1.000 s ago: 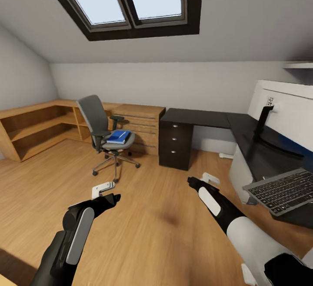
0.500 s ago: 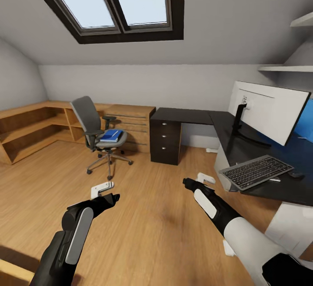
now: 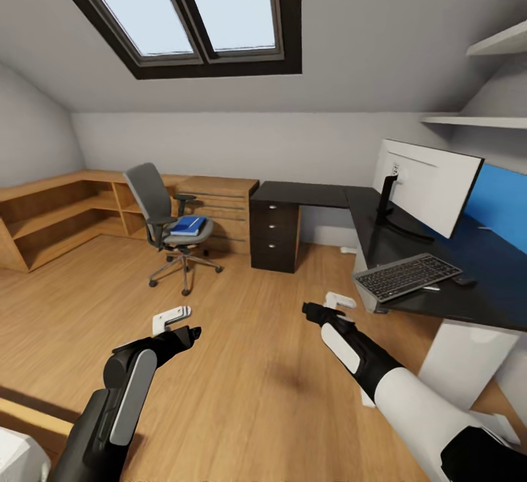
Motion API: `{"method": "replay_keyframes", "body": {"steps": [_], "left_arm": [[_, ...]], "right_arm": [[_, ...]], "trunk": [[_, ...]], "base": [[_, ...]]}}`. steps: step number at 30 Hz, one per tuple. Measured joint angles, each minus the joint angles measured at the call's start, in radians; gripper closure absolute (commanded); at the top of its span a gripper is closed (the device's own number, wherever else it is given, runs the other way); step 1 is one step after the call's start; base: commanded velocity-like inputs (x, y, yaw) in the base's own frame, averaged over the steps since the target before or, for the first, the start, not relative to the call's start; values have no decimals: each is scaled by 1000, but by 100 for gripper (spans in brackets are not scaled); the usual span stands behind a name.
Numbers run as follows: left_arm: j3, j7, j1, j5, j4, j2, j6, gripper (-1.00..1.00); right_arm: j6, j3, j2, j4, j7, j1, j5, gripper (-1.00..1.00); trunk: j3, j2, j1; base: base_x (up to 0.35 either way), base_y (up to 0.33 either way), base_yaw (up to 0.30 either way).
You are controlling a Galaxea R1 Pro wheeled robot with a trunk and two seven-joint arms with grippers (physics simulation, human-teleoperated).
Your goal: In the bedroom, organize the workspace by keeping the computer under the desk, ensuring the monitor is on the desk, placing the keyboard on the desk next to the monitor, placing the mouse on the desk next to the keyboard, moving the folder from the swivel chair onto the desk next to the mouse, stacking the notebook on top of the folder with the pen on top of the notebook, and positioning the swivel chair next to the desk.
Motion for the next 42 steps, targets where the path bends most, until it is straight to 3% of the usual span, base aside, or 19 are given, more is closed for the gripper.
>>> {"method": "replay_keyframes", "body": {"steps": [3,18,30,42], "left_arm": [[2,0,0,0,0,0,1,-100],[7,-2,0,-2,7,0,-2,-100],[7,1,0,-3,8,3,-3,-100],[23,5,0,-3,6,4,-5,-100]], "right_arm": [[-7,7,0,-1,0,0,-1,-100],[-13,11,-1,-4,-4,-1,-4,-100],[-13,10,-1,-3,-3,0,-6,-100],[-13,8,-1,-3,-4,-1,-6,-100]], "trunk": [[9,21,-12],[9,21,-12],[9,21,-11],[9,21,-11]], "base": [[-46,-19,0],[-4,-1,-21],[-252,-26,-242],[-272,-172,-267]]}}
